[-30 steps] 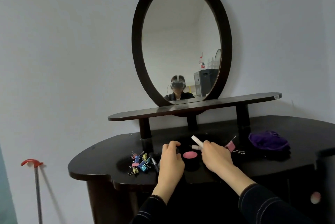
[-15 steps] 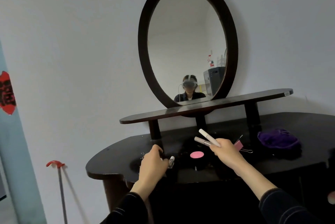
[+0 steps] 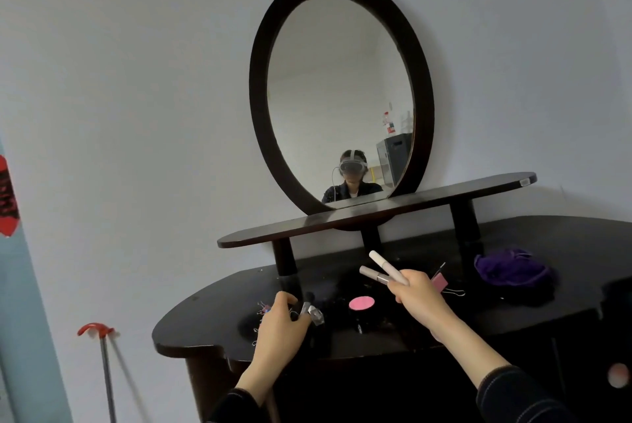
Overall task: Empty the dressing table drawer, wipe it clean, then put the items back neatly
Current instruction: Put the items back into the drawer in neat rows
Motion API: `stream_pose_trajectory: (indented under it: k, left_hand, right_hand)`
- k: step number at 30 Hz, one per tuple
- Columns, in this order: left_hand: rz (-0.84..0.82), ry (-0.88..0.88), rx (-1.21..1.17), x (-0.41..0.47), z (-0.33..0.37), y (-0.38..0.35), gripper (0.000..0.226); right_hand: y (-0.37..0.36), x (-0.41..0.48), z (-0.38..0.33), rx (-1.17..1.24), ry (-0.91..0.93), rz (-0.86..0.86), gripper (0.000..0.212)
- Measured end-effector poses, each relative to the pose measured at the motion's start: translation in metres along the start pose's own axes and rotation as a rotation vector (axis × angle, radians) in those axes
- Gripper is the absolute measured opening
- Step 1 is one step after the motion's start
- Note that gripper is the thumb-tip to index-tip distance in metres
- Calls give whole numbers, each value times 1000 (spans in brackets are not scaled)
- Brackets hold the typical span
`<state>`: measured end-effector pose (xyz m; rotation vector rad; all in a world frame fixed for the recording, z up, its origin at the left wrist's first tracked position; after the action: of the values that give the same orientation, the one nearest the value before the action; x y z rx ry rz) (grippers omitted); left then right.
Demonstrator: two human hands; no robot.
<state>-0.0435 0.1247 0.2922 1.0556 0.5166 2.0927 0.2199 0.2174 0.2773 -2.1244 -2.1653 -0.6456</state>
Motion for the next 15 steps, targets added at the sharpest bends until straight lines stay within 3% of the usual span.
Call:
stream_pose_trajectory:
  k: [6,10,15]
  left_hand:
    - [50,154,-528,-11,-18,4,26]
    - [-98,234,-963,-44,13,-9,33]
    - [-291,258,-1187,-123,47,-49,34]
  right_hand:
    - [2,-3,-2,60,10,7,28]
    - [5,-30,-14,209,16,-75,25]
    - [14,-102,-14,313,85,-143,17]
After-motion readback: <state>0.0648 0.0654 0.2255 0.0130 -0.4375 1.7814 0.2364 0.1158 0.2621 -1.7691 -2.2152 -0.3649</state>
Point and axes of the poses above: each hand's wrist, its own x-axis towards the middle knuckle, its own y-axis out of the back of the hand, z = x × y, the point moved 8 cm from there along x, towards the middle knuckle, and after that the axes turned 5 degrees about z, right-handed, at the moved point
